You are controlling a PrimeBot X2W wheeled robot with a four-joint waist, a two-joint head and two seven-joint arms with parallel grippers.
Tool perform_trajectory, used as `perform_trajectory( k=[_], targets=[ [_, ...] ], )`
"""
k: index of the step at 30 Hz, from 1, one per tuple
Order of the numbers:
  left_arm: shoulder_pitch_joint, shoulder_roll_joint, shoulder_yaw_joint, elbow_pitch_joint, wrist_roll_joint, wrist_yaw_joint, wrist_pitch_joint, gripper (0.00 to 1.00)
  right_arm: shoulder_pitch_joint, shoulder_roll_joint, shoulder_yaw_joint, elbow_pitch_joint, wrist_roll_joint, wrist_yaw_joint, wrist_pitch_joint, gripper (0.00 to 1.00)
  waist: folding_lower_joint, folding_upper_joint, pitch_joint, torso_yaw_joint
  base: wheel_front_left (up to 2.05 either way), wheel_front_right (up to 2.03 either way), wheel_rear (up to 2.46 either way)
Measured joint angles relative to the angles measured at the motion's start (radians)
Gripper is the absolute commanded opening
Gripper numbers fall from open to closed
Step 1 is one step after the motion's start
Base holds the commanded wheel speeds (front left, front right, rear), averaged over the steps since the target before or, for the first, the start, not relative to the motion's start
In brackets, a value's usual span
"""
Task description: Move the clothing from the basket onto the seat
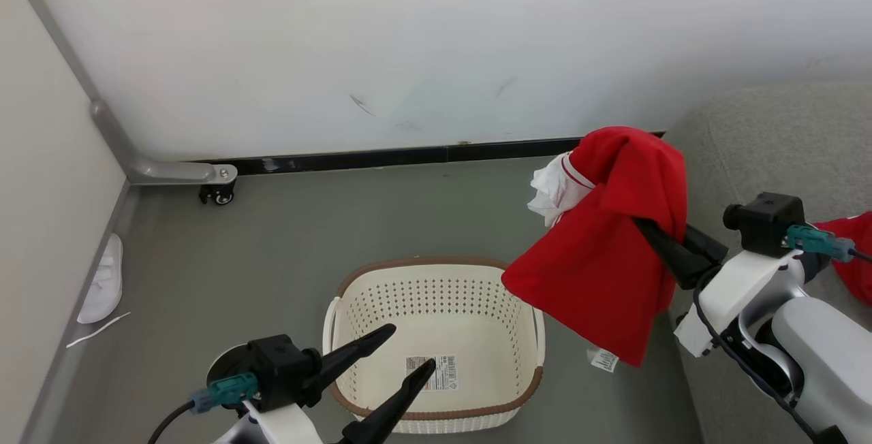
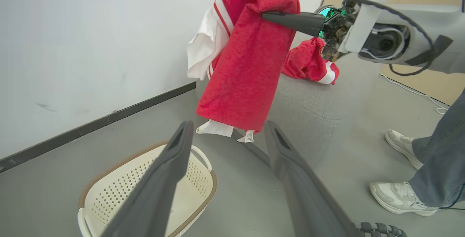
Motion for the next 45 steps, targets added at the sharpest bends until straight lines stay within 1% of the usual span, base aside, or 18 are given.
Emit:
perform_trajectory(
  k=[5, 11, 22, 31, 40, 45],
  targets=[
    [0.004, -0.002, -0.004, -0.020, 0.020, 0.002, -0.015, 1.00, 0.025, -0.001, -0.026, 0.004, -0.010, 0.000, -0.005, 0.00, 0.0000, 0.0000, -0.002, -0.023, 0.00, 0.00, 0.00],
    [0.008, -0.018, -0.014, -0.046, 0.033, 0.009, -0.030, 1.00, 0.031, 0.004, -0.027, -0.004, -0.023, 0.000, -0.012, 0.00, 0.0000, 0.0000, -0.008, -0.049, 0.00, 0.00, 0.00],
    [0.026, -0.024, -0.010, -0.074, 0.042, 0.048, -0.049, 1.00, 0.030, 0.003, -0.048, -0.029, -0.047, 0.000, -0.012, 0.00, 0.0000, 0.0000, -0.007, -0.085, 0.00, 0.00, 0.00],
    [0.035, -0.025, -0.011, -0.095, 0.065, 0.058, -0.056, 1.00, 0.030, -0.001, -0.064, -0.036, -0.054, 0.000, -0.013, 0.00, 0.0000, 0.0000, 0.002, -0.105, 0.00, 0.00, 0.00],
    [0.044, -0.025, -0.022, -0.122, 0.073, 0.058, -0.056, 1.00, 0.027, -0.025, -0.143, -0.037, -0.061, 0.000, -0.015, 0.00, 0.0000, 0.0000, 0.019, -0.127, 0.00, 0.00, 0.00],
    [0.043, -0.024, -0.026, -0.129, 0.077, 0.056, -0.055, 1.00, 0.027, -0.027, -0.188, -0.039, -0.062, 0.000, -0.016, 0.00, 0.0000, 0.0000, 0.032, -0.140, 0.00, 0.00, 0.00]
  ],
)
